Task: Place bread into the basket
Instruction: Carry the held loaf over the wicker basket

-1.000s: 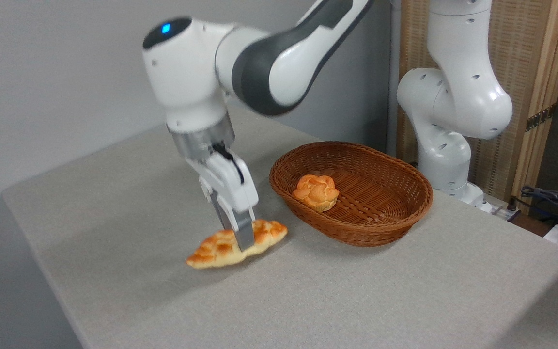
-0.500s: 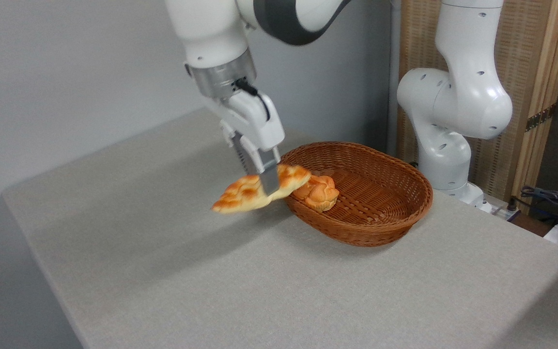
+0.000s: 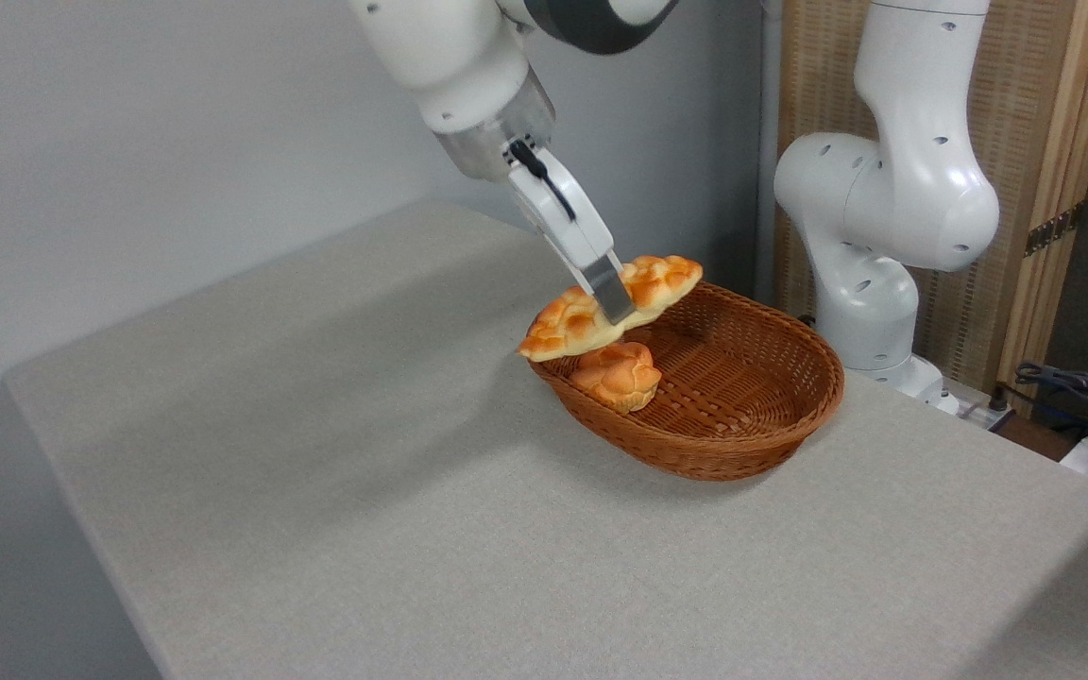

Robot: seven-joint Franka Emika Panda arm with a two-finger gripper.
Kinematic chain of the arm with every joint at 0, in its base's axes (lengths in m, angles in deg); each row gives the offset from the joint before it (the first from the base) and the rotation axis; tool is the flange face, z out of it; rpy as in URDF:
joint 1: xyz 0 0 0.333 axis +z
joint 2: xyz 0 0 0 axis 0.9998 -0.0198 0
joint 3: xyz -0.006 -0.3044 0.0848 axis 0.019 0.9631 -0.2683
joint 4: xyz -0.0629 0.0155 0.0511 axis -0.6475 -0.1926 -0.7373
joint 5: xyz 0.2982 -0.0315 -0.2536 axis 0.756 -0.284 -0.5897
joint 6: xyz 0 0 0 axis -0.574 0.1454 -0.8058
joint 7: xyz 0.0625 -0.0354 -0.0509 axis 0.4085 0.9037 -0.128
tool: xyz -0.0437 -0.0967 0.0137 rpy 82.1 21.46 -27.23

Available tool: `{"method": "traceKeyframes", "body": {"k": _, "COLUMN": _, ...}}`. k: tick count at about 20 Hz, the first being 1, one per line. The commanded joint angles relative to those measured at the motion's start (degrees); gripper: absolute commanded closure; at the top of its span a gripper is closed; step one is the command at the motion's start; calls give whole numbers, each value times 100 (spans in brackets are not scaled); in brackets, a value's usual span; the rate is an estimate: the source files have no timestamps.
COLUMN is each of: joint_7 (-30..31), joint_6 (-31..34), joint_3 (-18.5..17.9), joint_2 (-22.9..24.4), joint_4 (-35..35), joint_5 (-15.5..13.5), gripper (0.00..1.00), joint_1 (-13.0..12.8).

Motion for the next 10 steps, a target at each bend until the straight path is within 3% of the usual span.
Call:
{"method": "traceKeyframes", "body": {"k": 1, "joint_7": -689, "joint_6": 116, "joint_3": -28, "joint_2": 85, "joint_4": 359, "joint_5": -67, "gripper": 0, "joint_1": -20}}
{"method": "traceKeyframes", "body": {"k": 5, "joint_7": -1628, "joint_6": 81, "joint_3": -37, "joint_2": 67, "joint_4": 588, "joint_5": -14, "gripper": 0, "joint_1": -20}}
{"method": "traceKeyframes", "body": {"k": 10, "joint_7": -1806, "joint_6": 72, "joint_3": -46, "joint_2": 15, "joint_4": 588, "joint_5": -5, "gripper": 0, "joint_1": -20}}
